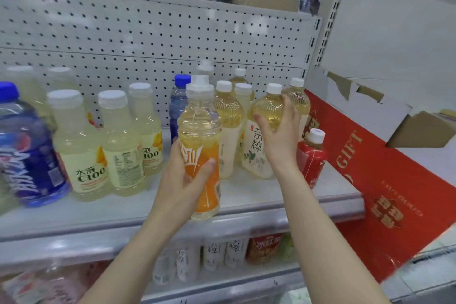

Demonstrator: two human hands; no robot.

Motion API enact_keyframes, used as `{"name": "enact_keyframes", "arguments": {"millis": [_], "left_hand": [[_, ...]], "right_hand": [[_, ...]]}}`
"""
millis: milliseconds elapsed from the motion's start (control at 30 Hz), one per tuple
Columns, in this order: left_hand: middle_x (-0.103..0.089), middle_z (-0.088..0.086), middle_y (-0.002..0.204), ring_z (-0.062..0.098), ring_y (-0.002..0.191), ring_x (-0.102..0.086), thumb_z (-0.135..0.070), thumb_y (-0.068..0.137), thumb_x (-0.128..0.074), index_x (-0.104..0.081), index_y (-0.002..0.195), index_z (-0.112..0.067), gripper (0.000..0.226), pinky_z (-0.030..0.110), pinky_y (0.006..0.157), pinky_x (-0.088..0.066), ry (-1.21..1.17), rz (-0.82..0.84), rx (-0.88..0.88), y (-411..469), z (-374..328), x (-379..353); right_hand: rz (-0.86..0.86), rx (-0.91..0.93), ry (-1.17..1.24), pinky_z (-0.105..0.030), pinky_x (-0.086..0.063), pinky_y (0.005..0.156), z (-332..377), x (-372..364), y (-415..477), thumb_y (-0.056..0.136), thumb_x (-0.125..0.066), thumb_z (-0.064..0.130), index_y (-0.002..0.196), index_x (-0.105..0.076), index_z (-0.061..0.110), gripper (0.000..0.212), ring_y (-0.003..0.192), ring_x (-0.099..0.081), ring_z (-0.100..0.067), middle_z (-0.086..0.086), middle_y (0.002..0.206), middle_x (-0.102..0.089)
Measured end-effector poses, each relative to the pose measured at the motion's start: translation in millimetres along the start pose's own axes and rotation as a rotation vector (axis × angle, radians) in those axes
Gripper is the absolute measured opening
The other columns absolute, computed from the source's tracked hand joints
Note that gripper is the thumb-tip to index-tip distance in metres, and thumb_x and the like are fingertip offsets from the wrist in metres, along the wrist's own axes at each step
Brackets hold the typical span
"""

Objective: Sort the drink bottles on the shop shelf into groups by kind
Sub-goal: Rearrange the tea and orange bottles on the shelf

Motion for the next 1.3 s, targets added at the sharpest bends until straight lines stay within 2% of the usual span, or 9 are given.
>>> {"name": "enact_keyframes", "arguments": {"millis": [100,200,333,400,500,733,967,1133,1300], "left_hand": [[-0.065,-0.019,0.116,-0.003,0.106,-0.063,-0.045,0.087,-0.067,-0.046,0.129,-0.037,0.047,0.011,0.082,-0.05,-0.022,0.003,0.006,1,4,0],[-0.065,-0.015,0.118,0.0,0.108,-0.063,-0.051,0.079,-0.065,-0.047,0.13,-0.033,0.057,0.019,0.085,-0.05,-0.021,0.002,-0.001,1,7,0],[-0.066,-0.018,0.114,0.0,0.105,-0.064,-0.045,0.08,-0.065,-0.049,0.126,-0.034,0.05,0.015,0.079,-0.051,-0.016,-0.008,0.013,1,8,0],[-0.066,-0.015,0.114,0.0,0.104,-0.065,-0.042,0.081,-0.065,-0.049,0.126,-0.034,0.048,0.017,0.08,-0.052,-0.021,-0.02,0.022,2,10,1],[-0.067,-0.011,0.114,0.002,0.102,-0.066,-0.04,0.08,-0.065,-0.051,0.123,-0.035,0.045,0.028,0.085,-0.055,-0.046,-0.055,0.045,1,12,2],[-0.07,-0.019,0.109,0.002,0.102,-0.067,-0.039,0.082,-0.063,-0.053,0.123,-0.039,0.042,0.024,0.081,-0.054,-0.094,-0.147,0.08,-18,5,20],[-0.07,0.0,0.117,0.024,0.107,-0.069,-0.047,0.076,-0.068,-0.057,0.125,-0.038,0.051,0.052,0.091,-0.054,-0.219,-0.256,0.234,-68,20,85],[-0.073,-0.003,0.107,0.023,0.1,-0.07,-0.041,0.075,-0.065,-0.061,0.117,-0.037,0.042,0.039,0.08,-0.055,-0.233,-0.372,0.288,-126,23,165],[-0.073,-0.004,0.106,0.019,0.1,-0.071,-0.04,0.077,-0.064,-0.063,0.115,-0.039,0.038,0.037,0.082,-0.056,-0.16,-0.483,0.325,-204,14,272]], "right_hand": [[0.053,-0.015,-0.108,-0.048,-0.019,0.125,-6,-8,19,0.101,-0.058,0.034,0.161,-0.017,0.019,0.074,0.156,-0.009,-0.02,-0.004,0.168,-0.013],[0.115,-0.024,-0.249,-0.045,-0.009,0.128,1,-11,21,0.103,-0.051,0.007,0.162,-0.007,0.016,0.075,0.157,0.007,-0.019,-0.004,0.17,0.003],[-0.193,0.208,-0.282,-0.038,-0.02,0.124,19,42,-17,0.095,-0.055,0.005,0.152,-0.036,0.014,0.061,0.151,-0.021,-0.027,-0.012,0.158,-0.031],[-0.323,0.092,-0.23,-0.04,-0.027,0.12,-9,72,-38,0.093,-0.063,0.02,0.15,-0.036,0.014,0.064,0.144,-0.033,-0.026,-0.011,0.151,-0.04],[-0.144,-0.216,-0.14,-0.044,-0.038,0.112,-65,70,-49,0.089,-0.072,0.034,0.155,-0.024,0.018,0.084,0.139,-0.039,-0.029,-0.012,0.15,-0.04],[-0.13,-0.302,0.109,-0.031,-0.048,0.1,-73,73,-54,0.08,-0.083,0.033,0.145,-0.042,0.028,0.077,0.116,-0.06,-0.012,0.008,0.13,-0.057],[0.103,-0.467,0.715,-0.046,-0.061,0.088,15,23,-107,0.067,-0.083,0.037,0.128,-0.056,0.027,0.067,0.096,-0.074,-0.015,0.0,0.114,-0.07],[0.426,-0.586,0.831,-0.061,-0.056,0.091,83,-50,-183,0.064,-0.077,0.042,0.114,-0.06,0.028,0.055,0.097,-0.074,-0.03,-0.01,0.112,-0.073],[0.678,-0.814,0.956,-0.048,-0.056,0.075,151,-143,-283,0.076,-0.075,0.029,0.106,-0.064,0.019,0.033,0.067,-0.069,-0.024,-0.009,0.086,-0.071]]}}
Point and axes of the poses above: each hand's wrist, its own y-axis towards the middle knuckle, its own x-axis out of the back of the hand, z = x × y, the point moved 8 cm from there along y, towards the middle knuckle
